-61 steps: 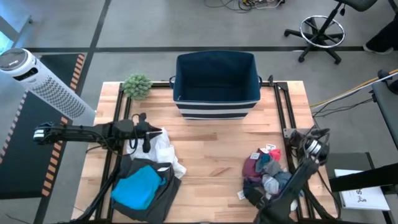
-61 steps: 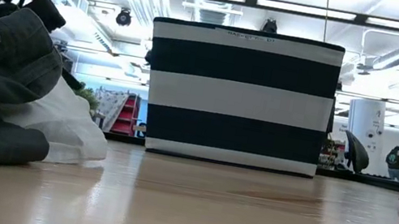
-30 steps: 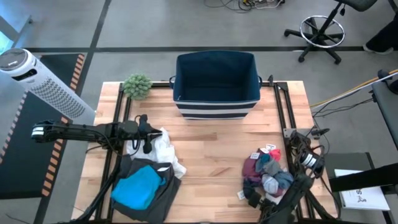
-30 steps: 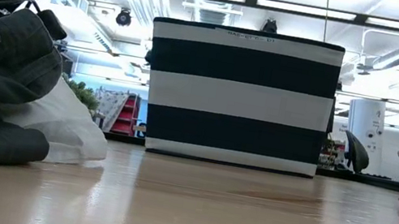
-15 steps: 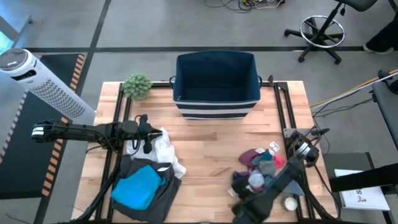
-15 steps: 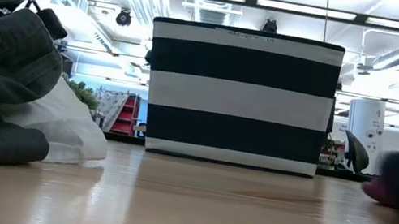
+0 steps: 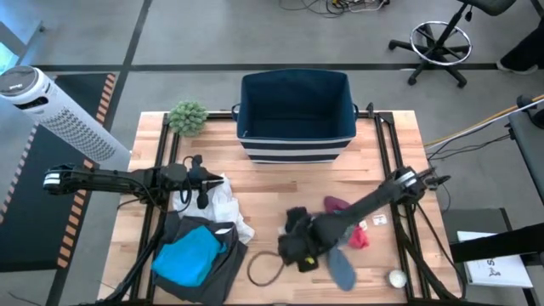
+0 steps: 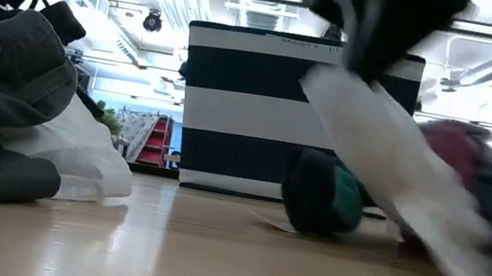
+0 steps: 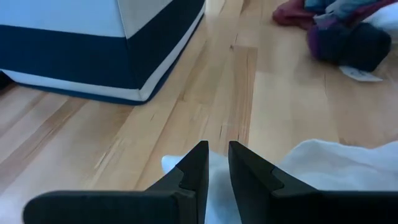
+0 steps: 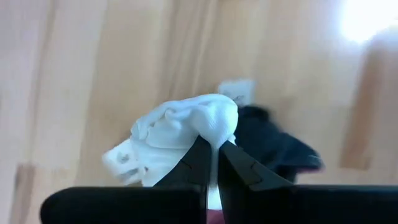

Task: Sort clothes
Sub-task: Put the white sock into the blue laundry organizer, then put the white polo shirt into the blue laundry organizer

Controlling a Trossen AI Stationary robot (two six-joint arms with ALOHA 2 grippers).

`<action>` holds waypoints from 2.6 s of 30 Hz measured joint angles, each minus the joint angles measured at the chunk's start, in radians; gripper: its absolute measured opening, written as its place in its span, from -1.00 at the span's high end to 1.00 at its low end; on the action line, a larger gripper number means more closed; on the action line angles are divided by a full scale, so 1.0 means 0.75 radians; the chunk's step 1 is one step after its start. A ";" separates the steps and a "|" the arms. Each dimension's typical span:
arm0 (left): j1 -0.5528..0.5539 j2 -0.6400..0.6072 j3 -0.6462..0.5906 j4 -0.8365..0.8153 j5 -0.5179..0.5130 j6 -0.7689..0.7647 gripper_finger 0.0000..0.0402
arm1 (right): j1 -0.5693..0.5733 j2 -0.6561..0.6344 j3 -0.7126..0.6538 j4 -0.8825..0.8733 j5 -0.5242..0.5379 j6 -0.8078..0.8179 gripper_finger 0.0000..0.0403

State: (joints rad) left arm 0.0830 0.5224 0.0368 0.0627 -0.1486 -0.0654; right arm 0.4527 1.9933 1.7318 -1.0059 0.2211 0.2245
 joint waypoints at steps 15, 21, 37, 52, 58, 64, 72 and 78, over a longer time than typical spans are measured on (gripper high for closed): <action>0.000 0.000 0.000 0.080 0.002 0.000 0.75 | -0.216 -0.404 0.000 0.108 0.231 -0.158 1.00; 0.000 0.000 0.000 0.106 0.002 -0.001 0.75 | -0.335 -0.518 0.000 0.280 0.279 -0.375 1.00; -0.001 0.000 0.000 0.111 0.003 -0.006 0.71 | -0.835 -0.693 0.015 0.815 0.313 -0.878 1.00; 0.000 0.004 0.000 0.116 0.033 -0.060 0.41 | -1.217 -0.581 0.016 0.486 -0.094 -0.607 1.00; -0.002 0.000 0.006 0.127 0.085 -0.114 0.27 | -1.230 -0.496 0.014 0.398 -0.160 -0.592 0.77; -0.002 0.029 0.173 0.057 0.170 -0.115 0.09 | -1.211 -0.532 0.015 0.397 -0.205 -0.603 0.33; -0.023 0.161 0.565 -0.435 0.261 -0.082 -0.10 | -1.188 -0.702 0.019 0.286 -0.263 -0.624 -0.05; -0.132 0.324 0.807 -0.783 0.260 -0.159 -0.10 | -1.130 -0.816 0.010 0.135 -0.301 -0.614 -0.11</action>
State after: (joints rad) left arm -0.0161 0.7651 0.6421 -0.5244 0.0467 -0.1844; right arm -0.3947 1.3812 1.7395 -0.9044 -0.0048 -0.2361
